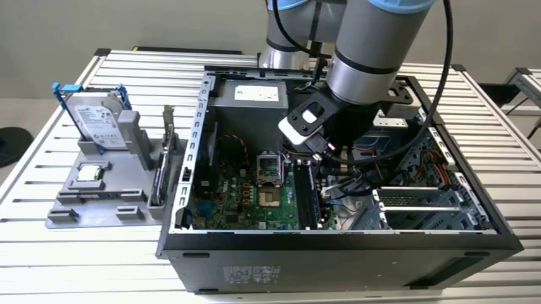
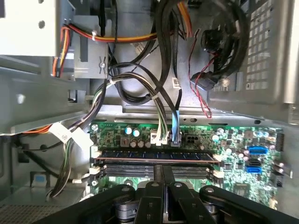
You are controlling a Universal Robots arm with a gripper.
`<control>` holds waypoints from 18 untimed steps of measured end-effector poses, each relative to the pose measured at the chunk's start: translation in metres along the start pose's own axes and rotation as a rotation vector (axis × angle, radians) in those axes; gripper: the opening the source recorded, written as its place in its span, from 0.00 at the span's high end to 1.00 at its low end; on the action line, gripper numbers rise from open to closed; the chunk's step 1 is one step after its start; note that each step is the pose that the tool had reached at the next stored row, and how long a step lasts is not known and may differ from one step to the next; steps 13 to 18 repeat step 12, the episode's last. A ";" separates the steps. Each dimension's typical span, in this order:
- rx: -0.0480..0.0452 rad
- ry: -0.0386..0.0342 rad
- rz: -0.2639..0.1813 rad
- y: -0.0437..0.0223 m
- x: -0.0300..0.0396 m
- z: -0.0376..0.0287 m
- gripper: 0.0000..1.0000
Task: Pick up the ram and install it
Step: 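Press down the ram until it locks into place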
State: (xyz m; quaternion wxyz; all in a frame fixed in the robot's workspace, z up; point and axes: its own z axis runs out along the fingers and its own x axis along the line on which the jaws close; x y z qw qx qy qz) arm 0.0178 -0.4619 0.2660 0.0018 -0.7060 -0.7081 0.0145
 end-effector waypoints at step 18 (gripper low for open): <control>0.0005 0.0002 0.000 -0.0001 -0.0001 -0.0049 1.00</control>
